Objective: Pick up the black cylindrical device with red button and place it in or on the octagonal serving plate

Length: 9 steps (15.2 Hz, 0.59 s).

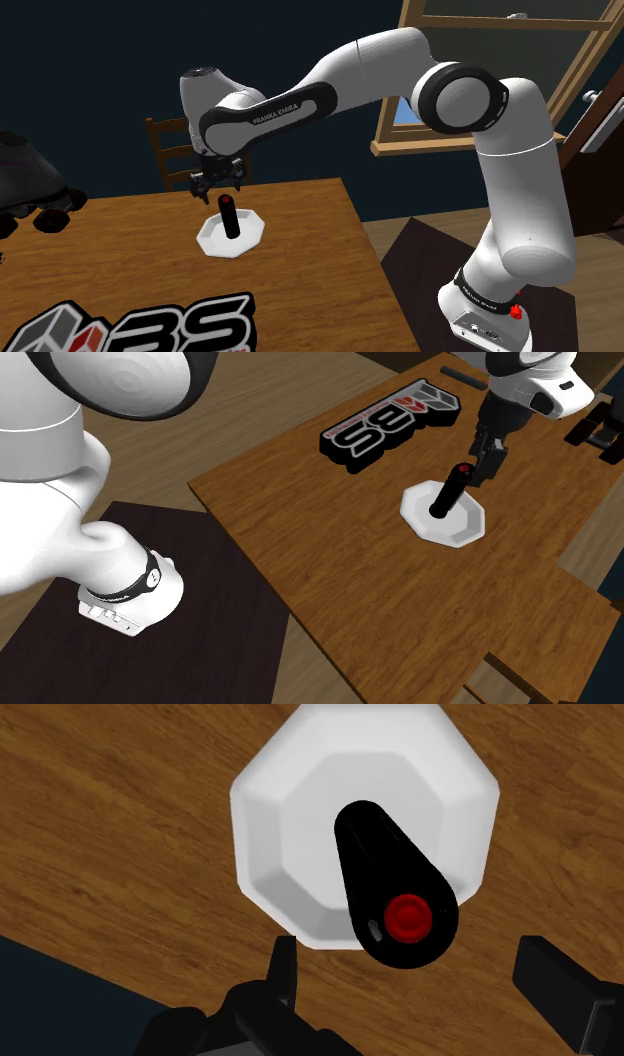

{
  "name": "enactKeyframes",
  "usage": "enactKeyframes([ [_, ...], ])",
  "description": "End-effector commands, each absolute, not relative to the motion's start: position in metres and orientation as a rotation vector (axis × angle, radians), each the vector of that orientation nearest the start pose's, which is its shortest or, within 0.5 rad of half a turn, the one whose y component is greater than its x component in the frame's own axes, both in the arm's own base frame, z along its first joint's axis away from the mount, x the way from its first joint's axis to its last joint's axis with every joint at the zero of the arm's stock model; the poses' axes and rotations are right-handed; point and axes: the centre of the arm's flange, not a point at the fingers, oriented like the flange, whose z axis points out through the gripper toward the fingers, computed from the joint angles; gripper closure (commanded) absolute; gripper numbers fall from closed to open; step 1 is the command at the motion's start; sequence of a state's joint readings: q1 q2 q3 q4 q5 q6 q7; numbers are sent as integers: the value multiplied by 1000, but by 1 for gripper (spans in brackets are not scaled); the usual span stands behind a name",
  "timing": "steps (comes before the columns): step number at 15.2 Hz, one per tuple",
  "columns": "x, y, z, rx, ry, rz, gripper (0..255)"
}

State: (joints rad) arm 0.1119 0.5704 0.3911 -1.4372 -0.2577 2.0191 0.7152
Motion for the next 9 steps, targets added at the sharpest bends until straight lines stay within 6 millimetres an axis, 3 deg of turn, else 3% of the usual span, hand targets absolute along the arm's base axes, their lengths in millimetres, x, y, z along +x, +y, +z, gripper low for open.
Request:
enactKeyframes([
  [1,651,283,405,-3121,263,-98,0],
  [2,651,283,416,-3121,263,-98,0],
  [9,651,283,416,-3121,263,-98,0],
])
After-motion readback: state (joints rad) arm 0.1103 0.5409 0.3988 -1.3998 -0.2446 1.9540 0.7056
